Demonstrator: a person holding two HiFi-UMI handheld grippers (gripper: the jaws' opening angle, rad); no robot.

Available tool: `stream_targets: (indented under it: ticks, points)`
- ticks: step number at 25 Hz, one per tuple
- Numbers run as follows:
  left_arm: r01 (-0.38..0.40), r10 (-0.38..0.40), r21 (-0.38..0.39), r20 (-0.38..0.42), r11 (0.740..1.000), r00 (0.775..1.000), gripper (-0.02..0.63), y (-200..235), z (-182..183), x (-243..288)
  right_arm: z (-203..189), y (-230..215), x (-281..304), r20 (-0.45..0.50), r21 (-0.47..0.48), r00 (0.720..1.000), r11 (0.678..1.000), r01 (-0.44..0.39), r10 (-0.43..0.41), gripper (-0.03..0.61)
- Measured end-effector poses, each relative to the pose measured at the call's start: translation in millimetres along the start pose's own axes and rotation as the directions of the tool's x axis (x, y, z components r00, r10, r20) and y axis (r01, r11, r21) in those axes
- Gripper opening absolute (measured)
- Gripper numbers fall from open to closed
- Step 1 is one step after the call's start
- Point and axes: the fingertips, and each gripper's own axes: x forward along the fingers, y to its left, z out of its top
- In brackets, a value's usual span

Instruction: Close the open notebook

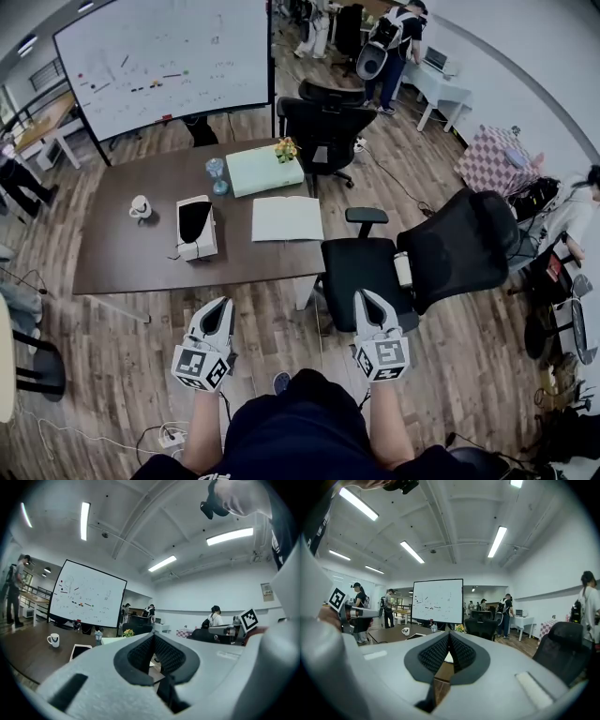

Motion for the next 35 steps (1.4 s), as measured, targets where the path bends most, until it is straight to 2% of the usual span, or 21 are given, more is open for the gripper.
stream_targets:
  ticks: [5,17,23,35]
  points:
    - [0.014,-0.014,0.006,0.015,1.0,1.0,-0.005,4.1,4.2,8.3,-4.2,-0.8,3.4,-0.025,-0.061,0.999,0.998,0.024,-0.026,0.008]
    - [-0.002,0.002,0.016,0.005,1.0,1.0,-0.005,25.1,-2.7,32.3,-13.9,-11.6,44.5,-0.015,-0.013,1.0,1.0,0.004,-0.004,0.008]
    - [-0.002,0.001,0.022,0.053,1.0,0.999,-0.005,34.6,7.6,46.7,-13.6,-21.6,65.8,-0.005,-0.008,1.0,1.0,-0.008,0.008,0.008]
    - [-0.009,0.009,0.024,0.023,1.0,1.0,-0.005,46.1,0.2,79.7,-10.6,-40.6,93.1,-0.007,0.009,1.0,1.0,-0.014,0.015,0.008]
